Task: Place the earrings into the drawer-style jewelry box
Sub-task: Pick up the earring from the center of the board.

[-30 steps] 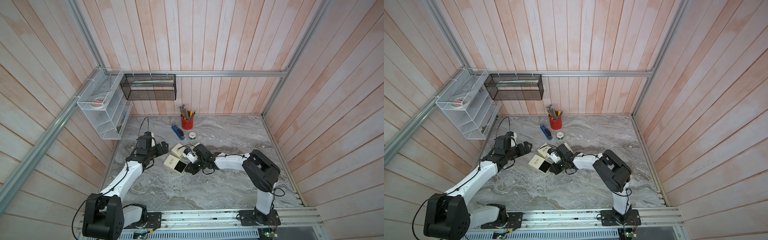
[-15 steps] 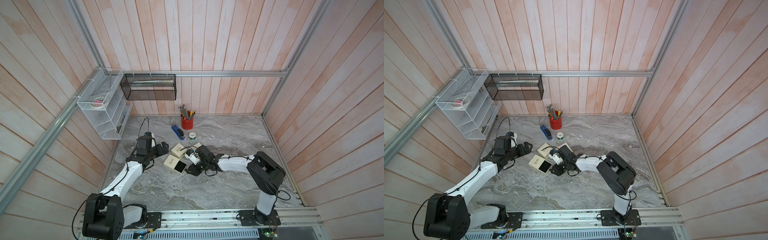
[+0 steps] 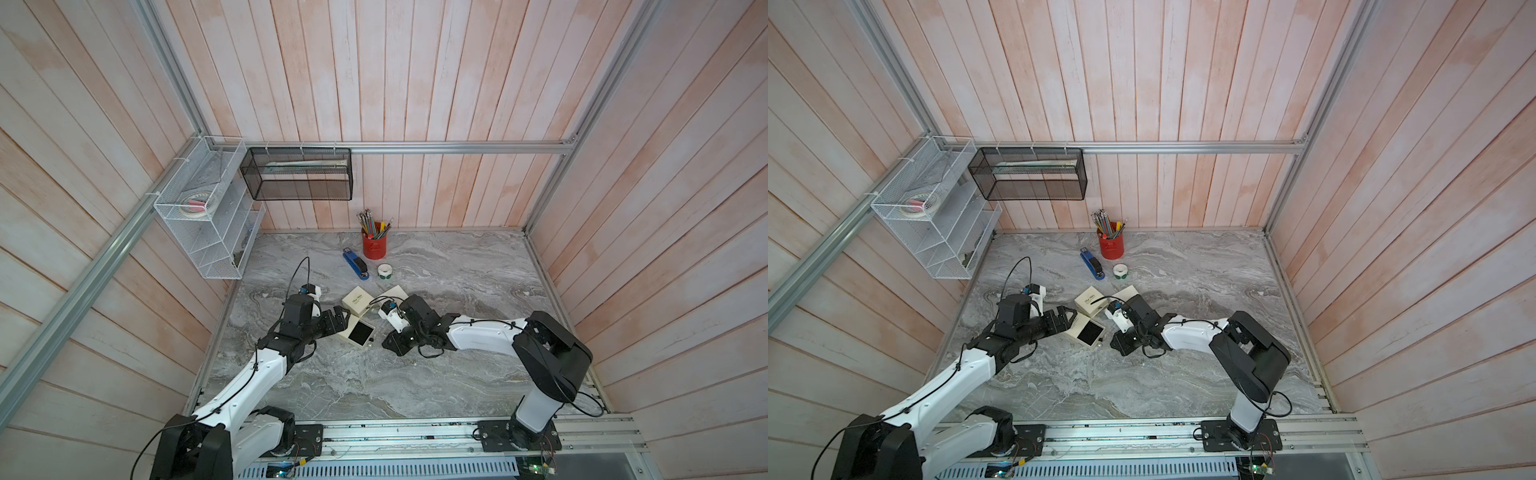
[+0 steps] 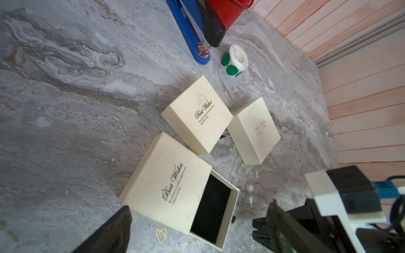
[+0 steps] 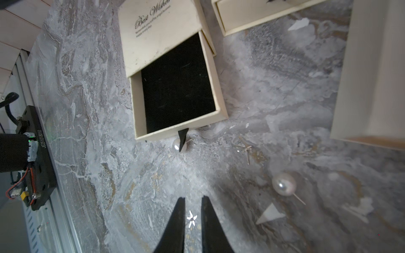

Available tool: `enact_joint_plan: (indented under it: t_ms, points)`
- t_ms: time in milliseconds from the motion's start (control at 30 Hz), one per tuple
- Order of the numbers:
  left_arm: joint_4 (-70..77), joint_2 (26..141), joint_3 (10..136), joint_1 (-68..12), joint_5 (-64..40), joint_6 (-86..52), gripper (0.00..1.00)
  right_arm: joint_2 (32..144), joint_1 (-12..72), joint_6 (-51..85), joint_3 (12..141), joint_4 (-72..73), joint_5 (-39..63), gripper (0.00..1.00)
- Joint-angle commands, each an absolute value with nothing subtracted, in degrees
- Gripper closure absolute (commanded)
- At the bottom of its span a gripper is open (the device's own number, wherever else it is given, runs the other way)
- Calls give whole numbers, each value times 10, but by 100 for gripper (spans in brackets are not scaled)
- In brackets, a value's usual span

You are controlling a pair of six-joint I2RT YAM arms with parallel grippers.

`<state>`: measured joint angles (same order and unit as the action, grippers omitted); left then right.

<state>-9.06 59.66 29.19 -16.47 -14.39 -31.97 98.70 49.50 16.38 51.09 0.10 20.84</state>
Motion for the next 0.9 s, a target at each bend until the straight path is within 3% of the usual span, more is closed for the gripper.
enact_joint_plan:
  t_ms: [0,100,167,233,267,333,400,467,567,633,700,733,800,867]
  points:
    - [-52,579,262,-174,-153,-355,4,977,501,174,498,18,209,84]
    - [-42,586,260,-177,-154,-359,4,974,501,190,490,13,148,77]
    - [-39,591,264,-182,-151,-356,4,980,501,199,508,-27,88,81]
    - [-39,597,269,-187,-146,-352,4,966,503,179,499,-7,134,79]
    - [-39,601,271,-189,-146,-349,4,955,505,183,495,-7,106,79]
    - [-40,608,277,-190,-145,-346,4,948,495,203,497,-24,55,88]
    - [-32,613,277,-190,-146,-346,4,939,491,191,487,-1,128,83]
    - [-23,621,278,-190,-150,-346,4,939,499,209,491,-24,37,87]
    - [-18,630,280,-196,-148,-345,4,932,491,191,475,10,118,85]
    - [-13,635,279,-196,-151,-345,4,933,492,210,479,-10,46,89]
    - [-12,640,280,-198,-151,-345,4,938,478,196,481,-11,103,89]
    - [-7,641,279,-200,-151,-347,4,933,477,195,474,-1,96,86]
    - [-3,644,279,-205,-152,-350,4,933,479,205,482,-24,40,90]
    - [-5,647,282,-217,-143,-348,4,930,464,190,475,-4,124,87]
